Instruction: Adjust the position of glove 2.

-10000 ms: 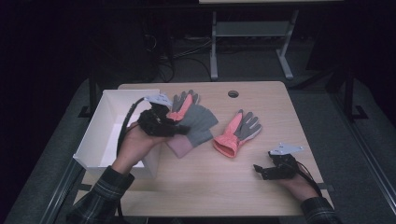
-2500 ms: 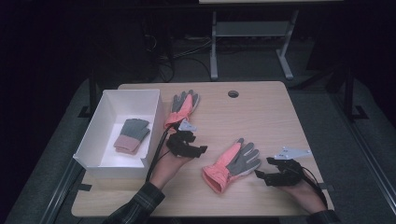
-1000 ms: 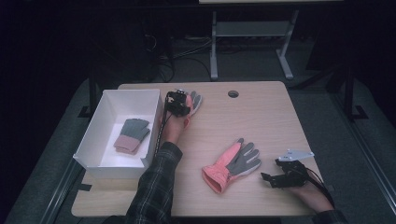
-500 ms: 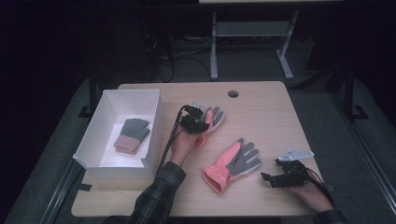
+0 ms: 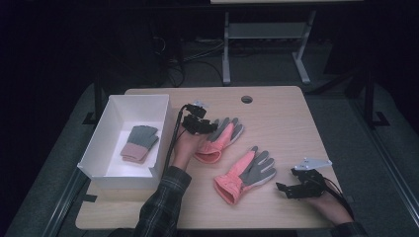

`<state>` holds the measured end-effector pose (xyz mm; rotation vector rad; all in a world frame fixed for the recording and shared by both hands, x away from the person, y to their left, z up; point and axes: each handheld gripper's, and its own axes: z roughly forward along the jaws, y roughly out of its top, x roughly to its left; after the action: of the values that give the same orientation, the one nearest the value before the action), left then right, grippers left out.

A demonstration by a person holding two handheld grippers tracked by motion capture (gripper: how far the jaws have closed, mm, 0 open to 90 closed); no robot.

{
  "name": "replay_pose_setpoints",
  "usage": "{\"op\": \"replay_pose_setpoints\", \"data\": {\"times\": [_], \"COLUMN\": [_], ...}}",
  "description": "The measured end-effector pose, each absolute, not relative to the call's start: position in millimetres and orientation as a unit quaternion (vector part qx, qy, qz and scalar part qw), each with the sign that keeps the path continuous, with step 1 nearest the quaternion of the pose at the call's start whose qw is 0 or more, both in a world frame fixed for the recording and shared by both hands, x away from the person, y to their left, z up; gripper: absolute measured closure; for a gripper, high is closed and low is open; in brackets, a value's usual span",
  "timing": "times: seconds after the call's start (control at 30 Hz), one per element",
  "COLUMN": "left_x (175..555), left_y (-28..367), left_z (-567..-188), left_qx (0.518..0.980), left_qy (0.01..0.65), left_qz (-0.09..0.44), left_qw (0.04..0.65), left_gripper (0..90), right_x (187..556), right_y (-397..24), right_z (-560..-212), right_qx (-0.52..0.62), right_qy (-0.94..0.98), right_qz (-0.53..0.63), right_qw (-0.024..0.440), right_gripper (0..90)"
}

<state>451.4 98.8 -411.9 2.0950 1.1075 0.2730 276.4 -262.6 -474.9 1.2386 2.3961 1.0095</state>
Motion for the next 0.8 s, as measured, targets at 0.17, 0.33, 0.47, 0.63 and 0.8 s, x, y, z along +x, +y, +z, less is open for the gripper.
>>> {"op": "replay_pose_setpoints", "data": {"times": [0.17, 0.33, 0.47, 0.63, 0.8], "left_x": [457, 459, 462, 461, 459], "left_y": [103, 108, 108, 109, 109], "left_z": [-432, -448, -458, -457, -441], "left_qx": [0.809, 0.804, 0.805, 0.805, 0.81], "left_qy": [0.458, 0.473, 0.476, 0.473, 0.463], "left_qz": [0.1, 0.07, 0.038, 0.034, 0.067], "left_qw": [0.354, 0.353, 0.352, 0.357, 0.353], "left_gripper": [56.5, 54.8, 59.0, 77.4, 82.4], "right_x": [276, 276, 276, 276, 276], "right_y": [-264, -264, -263, -263, -264], "right_z": [-475, -475, -475, -475, -475], "right_qx": [0.427, 0.428, 0.428, 0.427, 0.427], "right_qy": [0.824, 0.824, 0.824, 0.825, 0.825], "right_qz": [0.349, 0.349, 0.348, 0.347, 0.348], "right_qw": [0.13, 0.129, 0.129, 0.13, 0.128], "right_gripper": [17.0, 17.2, 17.2, 17.2, 17.3]}}
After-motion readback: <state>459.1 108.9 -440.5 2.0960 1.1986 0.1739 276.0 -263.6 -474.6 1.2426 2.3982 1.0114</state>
